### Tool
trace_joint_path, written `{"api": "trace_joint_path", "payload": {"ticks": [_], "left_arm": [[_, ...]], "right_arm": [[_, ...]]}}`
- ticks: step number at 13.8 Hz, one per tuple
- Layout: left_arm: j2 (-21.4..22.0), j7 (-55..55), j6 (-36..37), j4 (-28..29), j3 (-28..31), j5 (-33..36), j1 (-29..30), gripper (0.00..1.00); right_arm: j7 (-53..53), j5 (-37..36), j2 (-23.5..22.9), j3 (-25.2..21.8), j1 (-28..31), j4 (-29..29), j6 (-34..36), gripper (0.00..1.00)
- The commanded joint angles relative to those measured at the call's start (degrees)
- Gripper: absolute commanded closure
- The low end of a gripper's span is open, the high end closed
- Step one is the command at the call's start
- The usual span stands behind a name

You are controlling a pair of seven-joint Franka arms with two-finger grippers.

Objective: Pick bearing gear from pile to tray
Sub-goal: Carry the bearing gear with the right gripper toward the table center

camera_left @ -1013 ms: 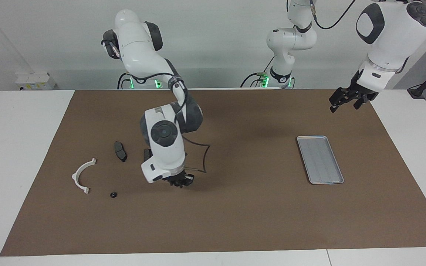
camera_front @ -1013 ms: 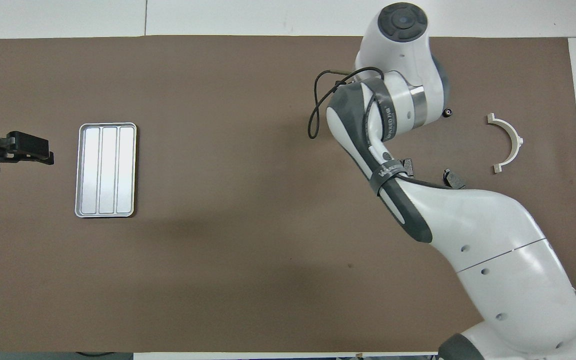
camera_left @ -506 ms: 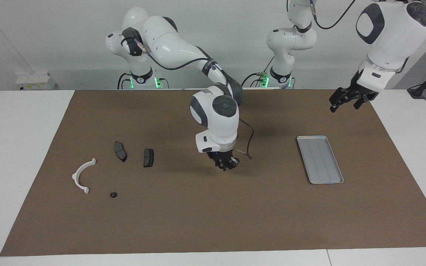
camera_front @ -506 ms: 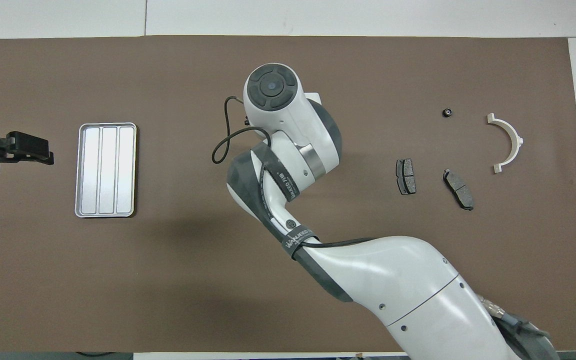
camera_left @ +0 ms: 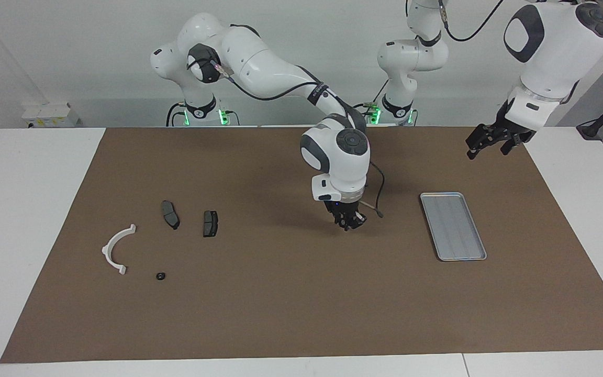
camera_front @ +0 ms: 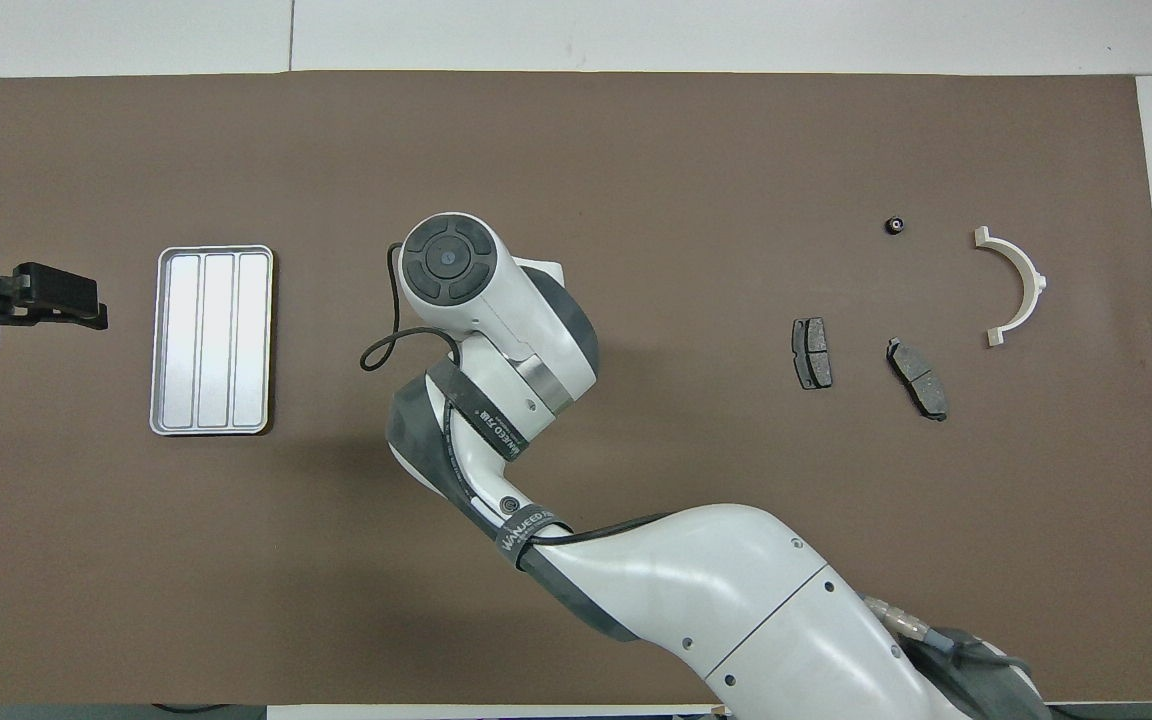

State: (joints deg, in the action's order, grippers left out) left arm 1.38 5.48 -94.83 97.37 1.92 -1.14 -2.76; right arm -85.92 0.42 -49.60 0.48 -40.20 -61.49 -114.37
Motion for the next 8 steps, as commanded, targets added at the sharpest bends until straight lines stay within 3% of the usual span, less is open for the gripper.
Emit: {"api": "trace_joint_path", "payload": {"ticks": [1,6,7,8], "left_arm": [[1.3,-0.4,0.3,0.7,0.1,-0.3,-0.1,0.0],[1.3,-0.4,0.3,0.8,0.1,-0.3,-0.1,0.0],[1.3,-0.4,0.3,0.8,0.1,-0.3,-0.1,0.0],[1.3,-0.4,0.3,0.7,0.0,-0.3,-0.1,0.0]], "right_arm": [[-2.1,0.5,-2.3,0.4,-0.4,1.1,-1.9,1.0],[-2.1,0.5,-3.2,0.3,-1.0,1.3,-2.7,1.0],[-2.1,0.5,-3.3,0.3,-1.1,1.3,-2.7,0.93],[-2.2,0.5,-3.3,0.2,-1.1,1.3,-2.7,0.39]]}}
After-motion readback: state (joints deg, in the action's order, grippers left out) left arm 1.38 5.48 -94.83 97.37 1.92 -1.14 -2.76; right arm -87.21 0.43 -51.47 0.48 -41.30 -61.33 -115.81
